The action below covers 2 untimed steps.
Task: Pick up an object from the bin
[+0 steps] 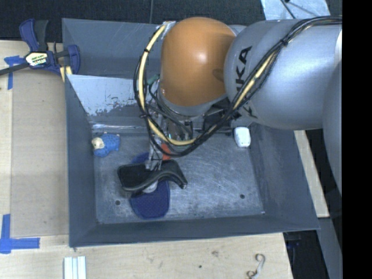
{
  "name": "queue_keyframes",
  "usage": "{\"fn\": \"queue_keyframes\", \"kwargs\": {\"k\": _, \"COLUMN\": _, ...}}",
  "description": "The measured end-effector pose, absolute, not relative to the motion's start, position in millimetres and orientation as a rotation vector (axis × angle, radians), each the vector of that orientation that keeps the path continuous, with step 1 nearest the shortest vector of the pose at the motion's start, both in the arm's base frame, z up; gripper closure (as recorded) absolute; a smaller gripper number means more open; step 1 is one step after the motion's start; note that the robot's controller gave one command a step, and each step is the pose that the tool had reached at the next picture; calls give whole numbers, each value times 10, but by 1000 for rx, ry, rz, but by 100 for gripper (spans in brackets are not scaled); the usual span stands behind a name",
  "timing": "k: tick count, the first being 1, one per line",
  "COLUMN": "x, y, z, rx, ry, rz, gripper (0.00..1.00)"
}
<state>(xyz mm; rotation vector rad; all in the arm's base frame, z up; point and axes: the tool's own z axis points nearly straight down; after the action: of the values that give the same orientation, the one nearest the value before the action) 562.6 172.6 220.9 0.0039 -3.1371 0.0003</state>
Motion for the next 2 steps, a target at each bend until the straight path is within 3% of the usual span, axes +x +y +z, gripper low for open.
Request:
{"fn": "queue_keyframes", "kwargs": {"k": 1, "x": 5294, "y": 1687, "z": 945, "rx": 277, "ry": -3120, "rz": -4, "gripper": 0}}
{"fn": "queue_keyframes", "kwargs": {"k": 2, "x": 5514, "y": 1698, "z": 928, "rx": 295, "ry": -3138, "rz": -13, "gripper": 0}}
